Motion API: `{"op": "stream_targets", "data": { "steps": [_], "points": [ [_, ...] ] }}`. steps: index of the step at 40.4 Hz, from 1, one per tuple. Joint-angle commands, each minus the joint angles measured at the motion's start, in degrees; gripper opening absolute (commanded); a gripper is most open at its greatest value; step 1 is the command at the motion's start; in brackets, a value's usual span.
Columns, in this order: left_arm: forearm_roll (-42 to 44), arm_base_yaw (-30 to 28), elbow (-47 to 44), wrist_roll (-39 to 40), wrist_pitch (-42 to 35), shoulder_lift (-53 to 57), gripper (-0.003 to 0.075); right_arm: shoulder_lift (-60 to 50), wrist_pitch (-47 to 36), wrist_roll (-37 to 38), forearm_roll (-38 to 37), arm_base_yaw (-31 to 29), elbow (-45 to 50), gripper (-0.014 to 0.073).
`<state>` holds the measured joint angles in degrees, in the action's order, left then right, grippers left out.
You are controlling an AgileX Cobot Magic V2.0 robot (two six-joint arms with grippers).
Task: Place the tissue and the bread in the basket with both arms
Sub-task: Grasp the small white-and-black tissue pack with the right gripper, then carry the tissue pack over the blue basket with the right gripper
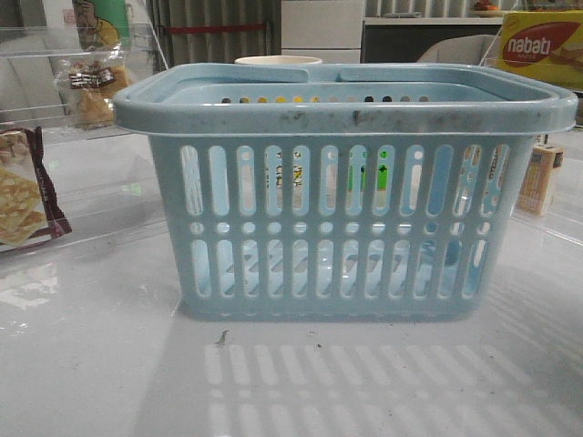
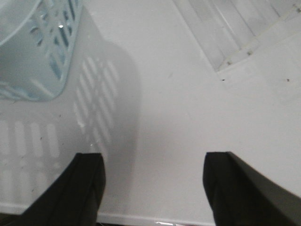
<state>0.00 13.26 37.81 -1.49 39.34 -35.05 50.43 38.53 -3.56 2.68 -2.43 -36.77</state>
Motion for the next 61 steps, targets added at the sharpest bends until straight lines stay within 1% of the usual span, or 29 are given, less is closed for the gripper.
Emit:
{"op": "stream_targets", "data": {
  "steps": [1,6,12,21,31,38,47,49,51,55,61],
  "points": [
    [0.0,1.45,1.63,0.02,-4.43,-0.41,0.0507,2.83,-3.71,0.2,-0.63,-3.52,-5.35,0.0552],
    [0.0,1.46,1.63,0.02,-4.43,-0.41,0.0507,7.5,-3.71,0.2,-0.63,-8.57,-10.77,0.0552],
    [0.0,1.46,1.63,0.02,-4.43,-0.41,0.0507,13.36,-4.93,0.2,-0.63,-11.66,-17.35,0.0552],
    [0.0,1.46,1.63,0.02,-4.43,-0.41,0.0507,23.15,-9.17,0.2,-0.63,-11.85,-26.16,0.0552],
    [0.0,1.46,1.63,0.02,-4.43,-0.41,0.0507,34.07,-9.55,0.14,-1.94,-11.85,-35.08,0.0549],
    [0.0,1.46,1.63,0.02,-4.43,-0.41,0.0507,40.34,-10.45,0.14,-1.94,-11.85,-39.35,0.0549],
    [0.0,1.46,1.63,0.02,-4.43,-0.41,0.0507,46.09,-15.37,0.14,-1.94,-11.85,-41.28,0.0548],
    [0.0,1.46,1.63,0.02,-4.43,-0.41,0.0507,47.02,-16.64,0.14,-1.94,-11.85,-41.28,0.0531],
    [0.0,1.46,1.63,0.02,-4.43,-0.41,0.0507,47.78,-17.48,0.14,-1.94,-11.85,-41.28,0.0493],
    [0.0,1.46,1.63,0.02,-4.43,-0.41,0.0507,49.05,-18.56,0.14,-1.94,-11.85,-41.28,0.0388],
    [0.0,1.46,1.63,0.02,-4.43,-0.41,0.0507,49.24,-18.98,0.14,-1.94,-11.85,-41.33,0.027]
  ]
}}
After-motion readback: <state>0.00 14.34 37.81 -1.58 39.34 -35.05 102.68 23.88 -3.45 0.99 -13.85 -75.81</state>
